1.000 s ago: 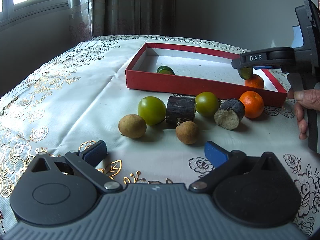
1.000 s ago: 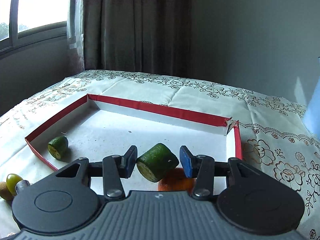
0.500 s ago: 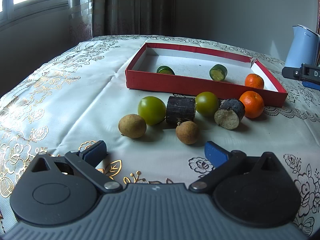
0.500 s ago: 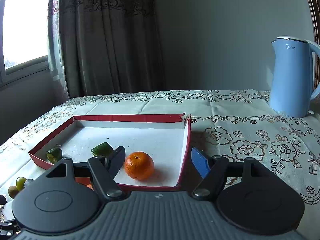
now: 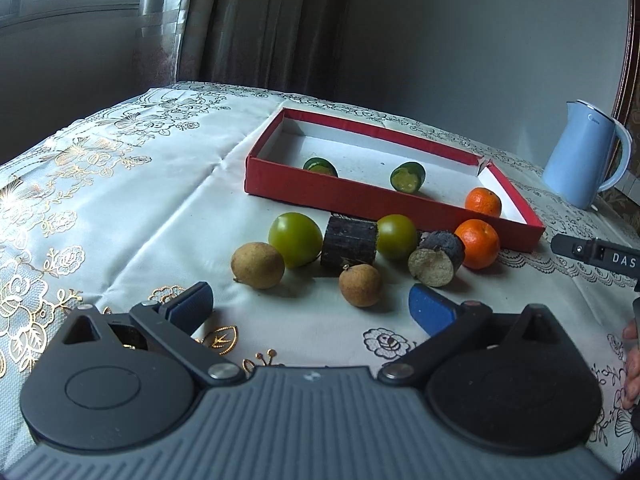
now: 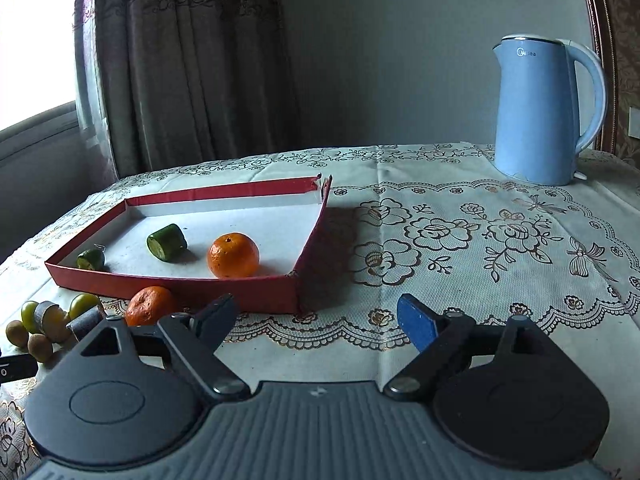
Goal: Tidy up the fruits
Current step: 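Lower the left gripper onto the small brown round fruit and close it, then lift the brown fruit with the left gripper and carry it over the box, then lower the brown fruit into the box and open the left gripper, then lower the right gripper onto the dark cut eggplant piece and close it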
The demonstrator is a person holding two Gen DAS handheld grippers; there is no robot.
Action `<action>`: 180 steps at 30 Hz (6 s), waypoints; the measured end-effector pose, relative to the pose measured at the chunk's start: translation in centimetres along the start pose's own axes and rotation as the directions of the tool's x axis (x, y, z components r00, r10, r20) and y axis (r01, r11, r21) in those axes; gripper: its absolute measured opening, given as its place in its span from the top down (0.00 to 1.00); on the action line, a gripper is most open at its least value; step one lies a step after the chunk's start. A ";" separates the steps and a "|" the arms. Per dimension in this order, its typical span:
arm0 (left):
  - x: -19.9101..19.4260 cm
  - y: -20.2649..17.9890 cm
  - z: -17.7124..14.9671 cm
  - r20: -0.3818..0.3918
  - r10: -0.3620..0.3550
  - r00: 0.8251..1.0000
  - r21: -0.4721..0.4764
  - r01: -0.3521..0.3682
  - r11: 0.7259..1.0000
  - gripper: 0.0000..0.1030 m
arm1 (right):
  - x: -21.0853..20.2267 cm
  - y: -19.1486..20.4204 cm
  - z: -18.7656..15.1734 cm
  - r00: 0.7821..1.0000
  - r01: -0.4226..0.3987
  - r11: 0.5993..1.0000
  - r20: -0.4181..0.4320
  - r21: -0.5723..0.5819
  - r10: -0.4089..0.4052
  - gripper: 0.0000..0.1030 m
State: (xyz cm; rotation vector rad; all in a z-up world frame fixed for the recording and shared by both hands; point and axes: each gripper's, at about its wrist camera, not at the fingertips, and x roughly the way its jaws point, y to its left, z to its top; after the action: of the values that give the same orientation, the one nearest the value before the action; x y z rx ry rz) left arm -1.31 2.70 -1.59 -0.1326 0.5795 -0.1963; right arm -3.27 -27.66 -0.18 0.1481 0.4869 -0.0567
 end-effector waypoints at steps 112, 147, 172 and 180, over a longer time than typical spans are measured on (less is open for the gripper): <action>14.3 -6.8 11.4 -0.013 0.196 0.980 0.230 -0.188 0.955 0.79 | 2.9 0.1 0.2 0.980 0.083 0.997 -0.179 -0.004 -0.083 0.00; -0.1 7.7 3.8 0.122 0.348 0.929 -0.045 -0.345 0.937 0.00 | -1.5 2.4 0.1 0.976 -0.205 0.978 0.066 -0.048 0.208 0.00; 1.6 9.4 3.7 -0.033 0.364 0.931 -0.085 -0.365 0.927 0.00 | 0.6 19.5 -2.0 0.881 -0.472 0.786 -0.207 -0.399 0.425 0.38; 1.6 9.4 3.7 -0.036 0.361 0.932 -0.086 -0.362 0.928 0.00 | 1.8 19.8 -1.8 0.883 -0.469 0.796 -0.228 -0.383 0.411 0.40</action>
State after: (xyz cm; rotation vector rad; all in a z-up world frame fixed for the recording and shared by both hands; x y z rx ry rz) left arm 3.46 11.76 -1.08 -0.1103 0.6228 0.1890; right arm -0.71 -7.82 -0.02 -0.1745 0.5773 0.5265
